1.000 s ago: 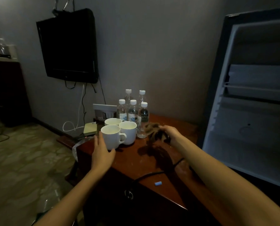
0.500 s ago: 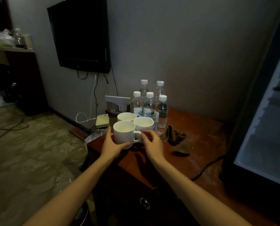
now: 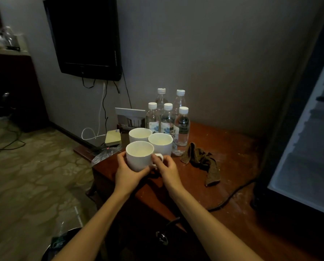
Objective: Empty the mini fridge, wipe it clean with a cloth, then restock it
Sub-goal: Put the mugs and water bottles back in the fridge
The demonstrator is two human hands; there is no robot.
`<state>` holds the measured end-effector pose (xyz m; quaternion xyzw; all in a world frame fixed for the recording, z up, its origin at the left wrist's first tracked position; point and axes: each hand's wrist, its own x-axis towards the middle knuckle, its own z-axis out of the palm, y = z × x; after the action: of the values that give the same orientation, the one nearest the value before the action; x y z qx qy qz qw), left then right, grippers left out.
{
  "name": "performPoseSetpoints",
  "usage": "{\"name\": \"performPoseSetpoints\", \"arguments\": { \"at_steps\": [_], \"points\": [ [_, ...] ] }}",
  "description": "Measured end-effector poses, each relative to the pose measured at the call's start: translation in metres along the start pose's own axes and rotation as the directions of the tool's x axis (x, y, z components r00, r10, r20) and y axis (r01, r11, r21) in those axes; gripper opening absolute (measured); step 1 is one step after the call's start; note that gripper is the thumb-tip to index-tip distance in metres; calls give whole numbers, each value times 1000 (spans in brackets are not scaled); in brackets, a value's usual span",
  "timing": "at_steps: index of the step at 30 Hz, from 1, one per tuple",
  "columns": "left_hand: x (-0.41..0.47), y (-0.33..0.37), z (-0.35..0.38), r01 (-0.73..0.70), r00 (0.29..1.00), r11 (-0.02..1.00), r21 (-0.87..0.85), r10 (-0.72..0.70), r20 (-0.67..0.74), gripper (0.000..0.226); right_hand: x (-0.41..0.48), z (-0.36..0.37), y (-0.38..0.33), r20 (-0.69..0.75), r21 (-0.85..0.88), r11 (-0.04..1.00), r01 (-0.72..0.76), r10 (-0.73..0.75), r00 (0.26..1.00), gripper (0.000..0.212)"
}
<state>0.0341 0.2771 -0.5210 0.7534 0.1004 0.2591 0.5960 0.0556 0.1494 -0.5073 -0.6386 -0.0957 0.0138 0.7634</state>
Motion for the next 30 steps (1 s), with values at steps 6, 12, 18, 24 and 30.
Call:
{"name": "performPoseSetpoints", "arguments": {
  "at_steps": [6,12,18,24,30],
  "points": [
    [-8,5,-4,15,999,998,63,-16,28,106,-4,-1,-7,50,135,989,-65,59,997,11],
    [-25,8,-1,-12,1000,998,63,13,-6,94,-13,-2,-12,63,178,980,-84,74,995,15],
    [-54,17,2,-13,1000,1000,7,13,1,93,-35,-18,-19,88,100,990,-94,86,992,15],
    [-87,24,10,7,1000,999,-34,-7,13,96,-62,-36,-24,71,78,992,-104,99,993,17],
    [-111,35,20,-5,997,996,-92,12,79,91,-88,-58,-25,10,57,998,-9,9,1000,17]
  ]
}}
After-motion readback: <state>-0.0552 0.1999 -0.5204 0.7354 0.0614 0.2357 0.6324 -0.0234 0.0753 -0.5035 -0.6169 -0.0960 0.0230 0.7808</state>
